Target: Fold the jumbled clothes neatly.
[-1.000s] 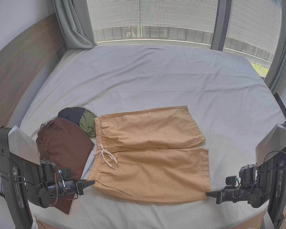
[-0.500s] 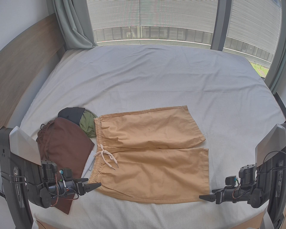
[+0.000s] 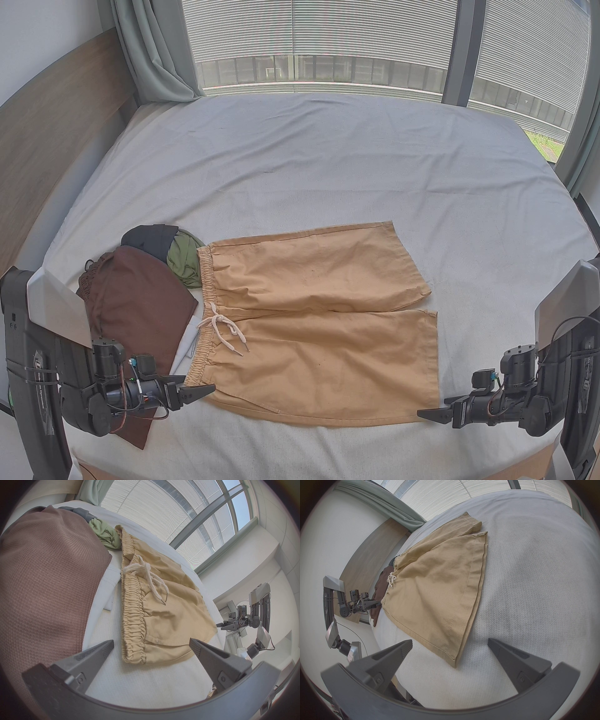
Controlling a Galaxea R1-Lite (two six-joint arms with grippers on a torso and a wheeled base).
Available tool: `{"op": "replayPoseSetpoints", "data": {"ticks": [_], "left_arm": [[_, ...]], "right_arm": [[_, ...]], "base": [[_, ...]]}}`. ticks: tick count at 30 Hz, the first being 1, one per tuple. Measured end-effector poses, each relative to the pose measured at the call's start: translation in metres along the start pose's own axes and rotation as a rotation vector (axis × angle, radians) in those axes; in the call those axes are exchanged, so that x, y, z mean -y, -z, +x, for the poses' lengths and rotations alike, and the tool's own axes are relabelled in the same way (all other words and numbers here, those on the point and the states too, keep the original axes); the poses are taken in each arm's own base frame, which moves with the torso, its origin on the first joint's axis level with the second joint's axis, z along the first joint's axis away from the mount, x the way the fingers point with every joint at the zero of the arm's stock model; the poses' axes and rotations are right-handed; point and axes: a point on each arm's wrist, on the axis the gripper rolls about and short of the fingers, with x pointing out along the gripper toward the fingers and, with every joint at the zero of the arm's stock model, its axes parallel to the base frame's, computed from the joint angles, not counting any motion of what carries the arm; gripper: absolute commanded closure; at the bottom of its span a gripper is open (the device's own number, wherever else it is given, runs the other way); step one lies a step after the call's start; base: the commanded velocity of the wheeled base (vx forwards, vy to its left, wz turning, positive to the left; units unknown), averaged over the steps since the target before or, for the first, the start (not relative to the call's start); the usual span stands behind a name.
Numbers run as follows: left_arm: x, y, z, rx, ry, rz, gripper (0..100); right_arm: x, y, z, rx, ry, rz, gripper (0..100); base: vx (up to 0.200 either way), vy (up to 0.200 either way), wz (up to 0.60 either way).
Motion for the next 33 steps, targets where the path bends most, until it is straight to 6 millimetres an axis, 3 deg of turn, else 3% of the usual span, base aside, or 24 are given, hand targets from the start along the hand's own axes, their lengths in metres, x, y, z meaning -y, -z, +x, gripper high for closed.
{"op": "replayPoseSetpoints", "data": {"ticks": [25, 26, 33], "left_arm": [[-0.006, -0.0014, 0.0067, 0.01, 0.009, 0.028, 100], [-0.0061, -0.0015, 0.0069, 0.01, 0.012, 0.029, 100], [-0.0063, -0.0023, 0.0074, 0.013, 0.022, 0.034, 100]], "right_arm": [[-0.0041, 0.0018, 0.0022, -0.021, -0.066, -0.008, 0], [-0.0041, 0.0021, 0.0025, -0.022, -0.066, -0.008, 100], [-0.0057, 0.0042, 0.0047, -0.037, -0.073, -0.009, 100]], "base": [[0.0, 0.0, 0.0], [0.0, 0.0, 0.0], [0.0, 0.0, 0.0]]}}
